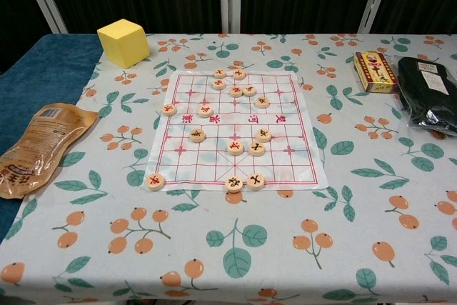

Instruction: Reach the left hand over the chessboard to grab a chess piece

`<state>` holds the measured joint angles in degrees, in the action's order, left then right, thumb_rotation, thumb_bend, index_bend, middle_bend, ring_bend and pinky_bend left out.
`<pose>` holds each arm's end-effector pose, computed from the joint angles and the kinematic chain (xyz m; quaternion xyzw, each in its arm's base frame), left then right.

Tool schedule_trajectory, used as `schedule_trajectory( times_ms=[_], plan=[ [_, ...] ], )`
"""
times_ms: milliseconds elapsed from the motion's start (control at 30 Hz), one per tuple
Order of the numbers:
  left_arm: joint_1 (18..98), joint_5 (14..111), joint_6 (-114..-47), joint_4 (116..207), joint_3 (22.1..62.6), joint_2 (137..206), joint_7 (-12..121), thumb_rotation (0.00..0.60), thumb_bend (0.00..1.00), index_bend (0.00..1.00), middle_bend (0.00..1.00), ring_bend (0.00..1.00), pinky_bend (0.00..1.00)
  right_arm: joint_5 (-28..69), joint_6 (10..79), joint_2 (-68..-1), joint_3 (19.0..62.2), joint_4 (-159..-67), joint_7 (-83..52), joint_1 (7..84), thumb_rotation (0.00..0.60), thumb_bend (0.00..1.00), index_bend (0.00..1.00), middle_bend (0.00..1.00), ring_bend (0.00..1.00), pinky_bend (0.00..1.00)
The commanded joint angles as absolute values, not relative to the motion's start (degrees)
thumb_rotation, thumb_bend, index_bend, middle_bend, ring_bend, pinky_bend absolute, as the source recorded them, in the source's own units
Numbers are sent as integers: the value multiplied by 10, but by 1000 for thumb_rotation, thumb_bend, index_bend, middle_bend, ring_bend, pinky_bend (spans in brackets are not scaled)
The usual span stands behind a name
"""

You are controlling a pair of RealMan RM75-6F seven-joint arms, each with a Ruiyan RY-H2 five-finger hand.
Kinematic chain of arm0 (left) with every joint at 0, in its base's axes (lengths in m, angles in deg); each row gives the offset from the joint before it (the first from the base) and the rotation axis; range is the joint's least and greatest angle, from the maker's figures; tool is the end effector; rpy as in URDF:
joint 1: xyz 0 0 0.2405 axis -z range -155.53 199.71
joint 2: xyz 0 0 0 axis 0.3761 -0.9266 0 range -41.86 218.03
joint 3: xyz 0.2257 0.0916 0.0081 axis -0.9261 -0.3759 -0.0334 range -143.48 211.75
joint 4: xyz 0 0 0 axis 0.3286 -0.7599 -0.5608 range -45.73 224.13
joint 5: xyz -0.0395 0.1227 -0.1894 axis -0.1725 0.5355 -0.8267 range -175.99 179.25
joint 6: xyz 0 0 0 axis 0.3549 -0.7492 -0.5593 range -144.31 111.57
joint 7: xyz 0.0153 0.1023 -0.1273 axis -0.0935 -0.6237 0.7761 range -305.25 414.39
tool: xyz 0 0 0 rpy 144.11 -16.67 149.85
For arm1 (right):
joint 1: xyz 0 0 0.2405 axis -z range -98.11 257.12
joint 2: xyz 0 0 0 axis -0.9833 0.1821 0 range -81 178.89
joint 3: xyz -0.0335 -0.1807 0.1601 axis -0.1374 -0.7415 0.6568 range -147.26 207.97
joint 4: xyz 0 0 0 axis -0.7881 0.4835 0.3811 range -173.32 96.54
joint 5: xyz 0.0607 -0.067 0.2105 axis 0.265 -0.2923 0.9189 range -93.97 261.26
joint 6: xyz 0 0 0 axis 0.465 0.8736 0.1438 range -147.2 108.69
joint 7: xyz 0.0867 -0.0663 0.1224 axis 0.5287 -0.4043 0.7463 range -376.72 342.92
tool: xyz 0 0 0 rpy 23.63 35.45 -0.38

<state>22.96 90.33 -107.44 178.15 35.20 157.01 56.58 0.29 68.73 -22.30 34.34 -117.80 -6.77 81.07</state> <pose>-0.3123 0.1729 0.1231 -0.5685 -0.3939 -0.4159 0.5904 -0.3633 -0.1683 0.1347 0.5221 -0.4264 0.3931 0.6254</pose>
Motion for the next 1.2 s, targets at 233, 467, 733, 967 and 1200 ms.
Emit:
schedule_trajectory(
  times_ms=[233, 467, 733, 967, 1200],
  plan=[
    [253, 919, -1050, 1797, 354, 1554, 569, 600, 172, 83, 79, 0, 31, 1, 694, -210, 346, -1194, -66, 814, 600, 170, 0, 0, 0, 0],
    [366, 971, -922, 1849, 373, 1546, 563, 600, 171, 111, 82, 0, 81, 11, 703, -194, 356, -1202, -76, 817, 600, 171, 0, 0, 0, 0],
    [478, 944, -790, 1789, 405, 1632, 561, 600, 175, 192, 116, 0, 120, 14, 724, -171, 363, -1224, -64, 830, 600, 171, 0, 0, 0, 0],
    [525, 942, -760, 1729, 404, 1712, 559, 600, 182, 205, 136, 0, 119, 25, 724, -164, 367, -1221, -39, 839, 600, 171, 0, 0, 0, 0],
    [566, 962, -761, 1623, 398, 1804, 601, 600, 188, 270, 142, 7, 113, 9, 731, -160, 358, -1234, -61, 843, 600, 197, 0, 0, 0, 0]
  ],
)
